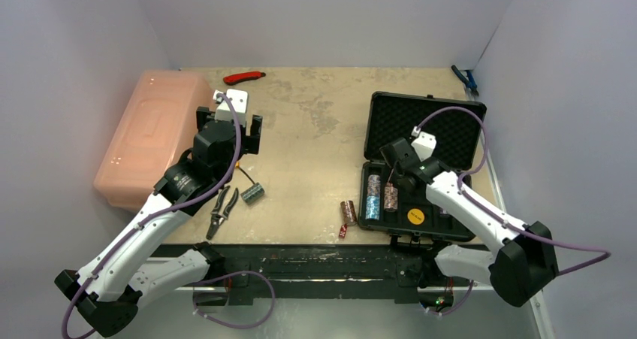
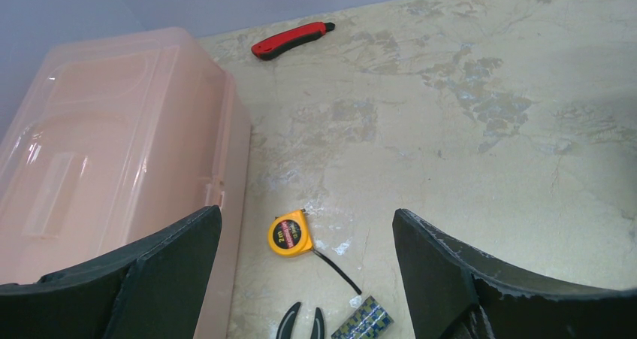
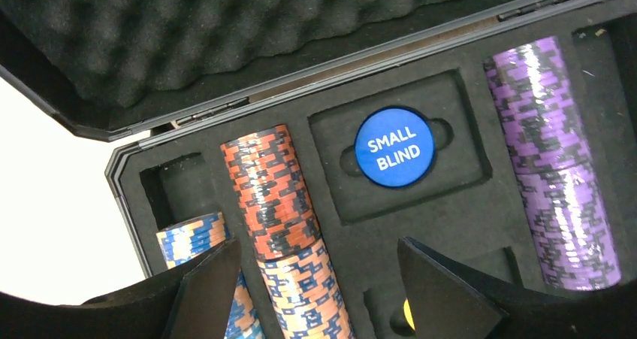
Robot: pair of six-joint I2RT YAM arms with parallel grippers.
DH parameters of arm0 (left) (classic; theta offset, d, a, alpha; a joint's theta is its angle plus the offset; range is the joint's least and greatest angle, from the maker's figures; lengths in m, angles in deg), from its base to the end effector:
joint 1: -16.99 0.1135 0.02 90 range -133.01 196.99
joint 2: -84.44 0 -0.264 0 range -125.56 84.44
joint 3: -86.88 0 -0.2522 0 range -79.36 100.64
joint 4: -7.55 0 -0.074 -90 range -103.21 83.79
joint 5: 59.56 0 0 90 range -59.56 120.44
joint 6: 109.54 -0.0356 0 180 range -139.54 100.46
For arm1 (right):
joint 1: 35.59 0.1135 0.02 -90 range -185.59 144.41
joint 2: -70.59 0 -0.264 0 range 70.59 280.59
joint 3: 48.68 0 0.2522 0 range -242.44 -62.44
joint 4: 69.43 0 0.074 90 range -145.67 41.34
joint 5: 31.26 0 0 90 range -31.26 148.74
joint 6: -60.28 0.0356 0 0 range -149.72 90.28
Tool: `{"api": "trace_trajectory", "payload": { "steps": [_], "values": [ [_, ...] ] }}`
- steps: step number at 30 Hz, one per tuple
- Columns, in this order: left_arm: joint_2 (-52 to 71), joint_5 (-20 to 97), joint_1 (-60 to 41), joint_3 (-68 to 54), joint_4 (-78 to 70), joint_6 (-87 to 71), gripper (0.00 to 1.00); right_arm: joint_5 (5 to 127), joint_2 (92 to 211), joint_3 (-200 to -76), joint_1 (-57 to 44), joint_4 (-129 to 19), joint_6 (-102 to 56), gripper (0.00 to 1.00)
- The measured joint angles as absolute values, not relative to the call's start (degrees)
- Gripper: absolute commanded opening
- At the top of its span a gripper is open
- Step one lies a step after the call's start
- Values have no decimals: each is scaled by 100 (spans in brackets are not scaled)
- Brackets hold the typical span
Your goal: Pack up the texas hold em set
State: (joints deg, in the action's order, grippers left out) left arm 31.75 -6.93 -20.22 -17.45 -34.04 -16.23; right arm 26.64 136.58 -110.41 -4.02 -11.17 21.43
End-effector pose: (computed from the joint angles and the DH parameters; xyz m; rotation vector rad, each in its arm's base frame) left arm 0.1637 -0.0972 0.3893 0.1051 1.8259 0.1217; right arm 0.1907 0.0949 0.2435 0.5791 2.3553 -0.1315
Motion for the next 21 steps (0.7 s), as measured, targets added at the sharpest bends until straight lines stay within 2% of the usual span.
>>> {"api": "trace_trajectory", "payload": {
  "steps": [4, 11, 21],
  "values": [
    [3179, -693, -2022, -1745, -3404, -1623, 84, 2811, 13984, -11043, -465, -1360, 1811, 81],
    [3195, -691, -2022, -1745, -3407, -1623, 84, 3156, 14408, -11043, -688, -1856, 1326, 93],
    [3197, -688, -2022, -1745, -3404, -1623, 84, 3479, 14880, -11049, -1036, -2440, 817, 91]
  ]
}}
